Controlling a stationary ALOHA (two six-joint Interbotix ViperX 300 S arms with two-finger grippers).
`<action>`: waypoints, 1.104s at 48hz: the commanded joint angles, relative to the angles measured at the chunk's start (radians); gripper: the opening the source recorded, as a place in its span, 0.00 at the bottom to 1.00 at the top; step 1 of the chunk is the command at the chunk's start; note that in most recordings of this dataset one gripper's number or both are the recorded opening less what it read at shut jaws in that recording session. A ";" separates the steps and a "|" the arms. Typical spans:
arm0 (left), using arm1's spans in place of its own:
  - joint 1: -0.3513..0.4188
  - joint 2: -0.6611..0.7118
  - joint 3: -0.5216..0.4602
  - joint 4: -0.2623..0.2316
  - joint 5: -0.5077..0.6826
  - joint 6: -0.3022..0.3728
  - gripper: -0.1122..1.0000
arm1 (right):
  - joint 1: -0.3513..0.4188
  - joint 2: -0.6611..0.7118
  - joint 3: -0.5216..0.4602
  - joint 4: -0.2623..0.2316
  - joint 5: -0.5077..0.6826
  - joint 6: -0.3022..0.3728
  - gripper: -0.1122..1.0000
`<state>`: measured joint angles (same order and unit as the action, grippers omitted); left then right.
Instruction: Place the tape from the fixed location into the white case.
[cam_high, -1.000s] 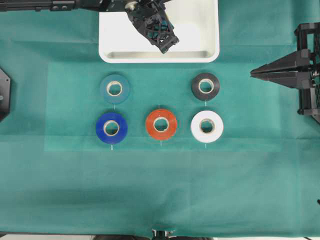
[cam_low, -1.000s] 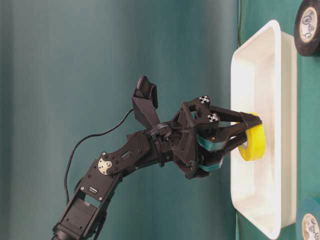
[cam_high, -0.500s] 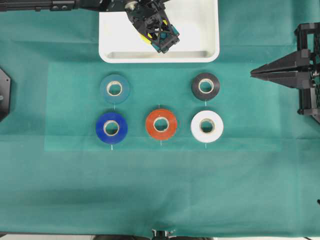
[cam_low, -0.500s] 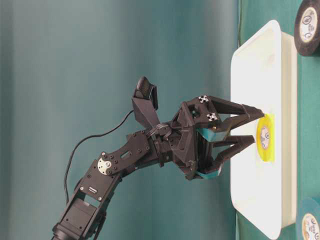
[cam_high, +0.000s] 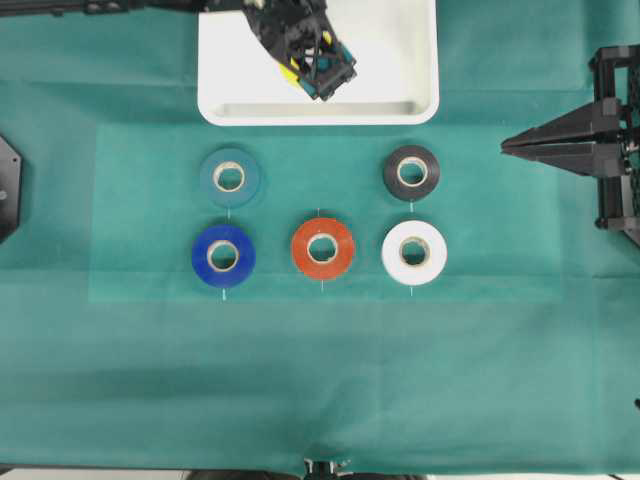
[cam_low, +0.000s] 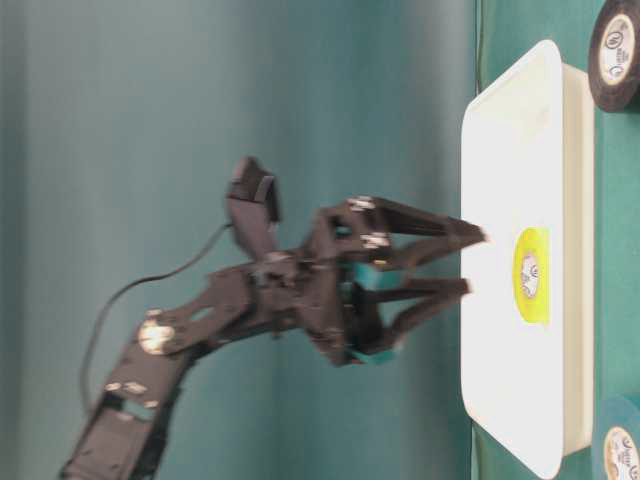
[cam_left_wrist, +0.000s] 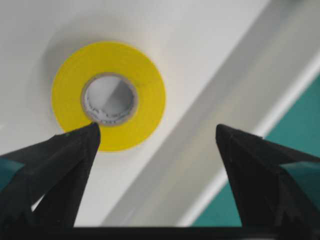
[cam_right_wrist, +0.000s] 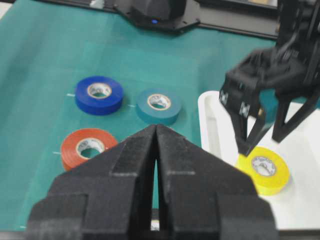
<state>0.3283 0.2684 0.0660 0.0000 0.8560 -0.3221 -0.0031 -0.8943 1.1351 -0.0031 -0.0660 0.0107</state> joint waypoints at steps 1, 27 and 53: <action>-0.008 -0.063 -0.040 -0.002 0.029 0.000 0.97 | 0.000 0.003 -0.025 0.002 -0.005 0.000 0.10; -0.021 -0.133 -0.089 -0.002 0.133 0.002 0.97 | 0.000 0.002 -0.025 0.002 0.003 0.002 0.10; -0.021 -0.143 -0.086 -0.002 0.141 -0.002 0.97 | 0.000 0.002 -0.026 0.002 0.003 0.002 0.10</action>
<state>0.3068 0.1703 0.0015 0.0000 1.0002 -0.3221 -0.0031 -0.8958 1.1351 -0.0031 -0.0598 0.0107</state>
